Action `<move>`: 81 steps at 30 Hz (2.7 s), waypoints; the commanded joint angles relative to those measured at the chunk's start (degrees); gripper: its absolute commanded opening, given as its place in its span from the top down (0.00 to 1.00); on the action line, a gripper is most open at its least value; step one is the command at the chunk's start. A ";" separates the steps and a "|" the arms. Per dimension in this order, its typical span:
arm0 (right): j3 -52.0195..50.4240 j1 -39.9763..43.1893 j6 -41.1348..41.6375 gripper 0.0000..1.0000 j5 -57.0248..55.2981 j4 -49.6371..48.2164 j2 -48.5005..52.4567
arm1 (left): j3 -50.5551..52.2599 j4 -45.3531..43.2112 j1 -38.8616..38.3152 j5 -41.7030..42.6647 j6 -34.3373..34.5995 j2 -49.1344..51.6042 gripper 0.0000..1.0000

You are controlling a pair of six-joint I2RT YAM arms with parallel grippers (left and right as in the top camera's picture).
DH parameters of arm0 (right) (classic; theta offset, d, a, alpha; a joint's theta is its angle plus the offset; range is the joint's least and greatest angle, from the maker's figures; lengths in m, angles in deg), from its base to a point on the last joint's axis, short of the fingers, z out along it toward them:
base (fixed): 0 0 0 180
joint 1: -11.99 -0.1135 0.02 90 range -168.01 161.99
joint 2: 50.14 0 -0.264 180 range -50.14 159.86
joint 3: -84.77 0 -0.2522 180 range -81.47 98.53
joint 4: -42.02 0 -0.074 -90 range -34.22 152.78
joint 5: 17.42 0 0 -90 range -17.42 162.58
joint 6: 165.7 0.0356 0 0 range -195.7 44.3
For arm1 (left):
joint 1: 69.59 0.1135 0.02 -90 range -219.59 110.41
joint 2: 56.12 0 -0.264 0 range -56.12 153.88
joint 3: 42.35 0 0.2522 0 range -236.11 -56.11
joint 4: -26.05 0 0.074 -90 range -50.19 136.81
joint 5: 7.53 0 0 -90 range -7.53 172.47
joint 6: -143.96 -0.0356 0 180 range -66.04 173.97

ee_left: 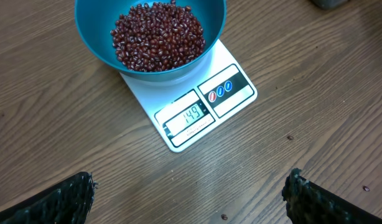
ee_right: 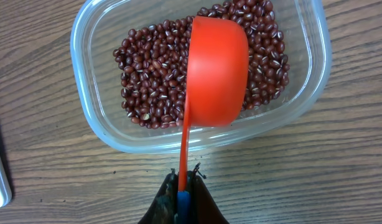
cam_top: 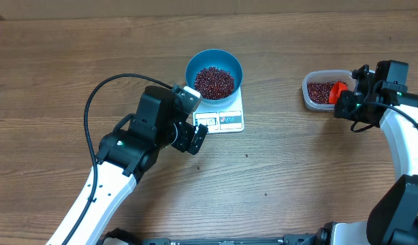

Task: Scoop item into bowl and weigh 150g on scale
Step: 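Dip the red scoop into the tub beans with the right gripper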

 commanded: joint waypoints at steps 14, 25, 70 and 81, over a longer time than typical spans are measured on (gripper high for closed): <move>-0.15 0.22 0.02 0.96 1.05 -1.62 2.75 | 0.00 -0.20 0.09 0.39 0.57 0.26 0.00; -0.15 0.22 0.00 0.96 7.65 -1.57 2.75 | 0.00 -0.20 0.09 0.39 0.57 0.26 0.00; -2.40 0.20 -10.80 0.96 6.99 -7.34 7.15 | 0.00 -0.17 0.09 0.39 0.57 0.26 0.00; -0.85 1.01 -8.59 0.96 7.21 -4.90 5.95 | 0.00 -0.17 0.09 0.39 0.57 0.26 0.00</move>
